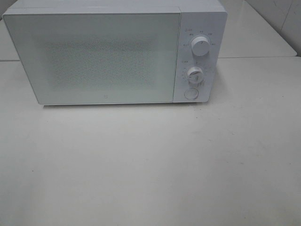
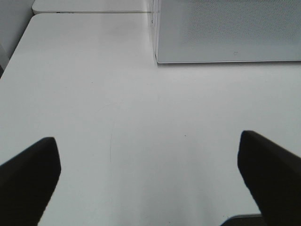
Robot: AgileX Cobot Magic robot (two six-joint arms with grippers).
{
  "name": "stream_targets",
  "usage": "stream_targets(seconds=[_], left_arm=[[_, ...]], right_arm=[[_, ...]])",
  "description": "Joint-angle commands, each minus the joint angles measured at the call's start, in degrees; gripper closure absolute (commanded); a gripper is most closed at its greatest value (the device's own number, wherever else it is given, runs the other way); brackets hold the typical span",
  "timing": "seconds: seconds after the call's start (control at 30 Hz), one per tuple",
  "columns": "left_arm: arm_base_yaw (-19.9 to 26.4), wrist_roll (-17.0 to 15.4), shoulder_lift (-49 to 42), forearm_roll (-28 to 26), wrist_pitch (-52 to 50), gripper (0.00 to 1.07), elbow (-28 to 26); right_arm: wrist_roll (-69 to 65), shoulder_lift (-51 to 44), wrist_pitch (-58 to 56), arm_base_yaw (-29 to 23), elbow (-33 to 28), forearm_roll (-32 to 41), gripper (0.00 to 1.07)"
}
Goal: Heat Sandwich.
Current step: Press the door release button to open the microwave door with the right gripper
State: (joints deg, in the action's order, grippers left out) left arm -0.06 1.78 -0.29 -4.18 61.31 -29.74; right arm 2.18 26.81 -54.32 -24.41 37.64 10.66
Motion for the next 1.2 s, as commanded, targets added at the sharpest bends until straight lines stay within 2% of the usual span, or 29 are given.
stream_targets(seconds=[0.03,0.1,0.47,0.7,0.83,1.2], left_arm=[[-0.29,-0.29,-1.03,-0.23,0.0,0.09,0.11],[-0.29,-0.29,-1.03,-0.23,0.0,0.09,0.11],[-0.29,-0.29,-1.03,-0.23,0.0,0.09,0.11],[-0.29,-0.29,-1.03,-0.23,0.0,0.09,0.11],[-0.29,-0.29,-1.03,-0.23,0.0,0.09,0.11],[-0.29,-0.29,-0.97,-0.17,0.0,0.09,0.11]], right_arm=[[-0.74,-4.07,-0.92,3.72,0.17,-0.8,0.32],[-0.74,-7.68,-0.92,7.22,0.17,-2.29,0.32],[-1.15,-17.76,-0.8,17.02,-0.8,-7.96,0.32],[-2.18,-25.15,-0.69,22.52,-7.1,-8.08,0.32],[-2.18,-27.9,-2.69,23.78,-9.22,-8.08,0.32],[-1.72,-28.65,-2.69,23.78,-9.22,-7.85,0.32]])
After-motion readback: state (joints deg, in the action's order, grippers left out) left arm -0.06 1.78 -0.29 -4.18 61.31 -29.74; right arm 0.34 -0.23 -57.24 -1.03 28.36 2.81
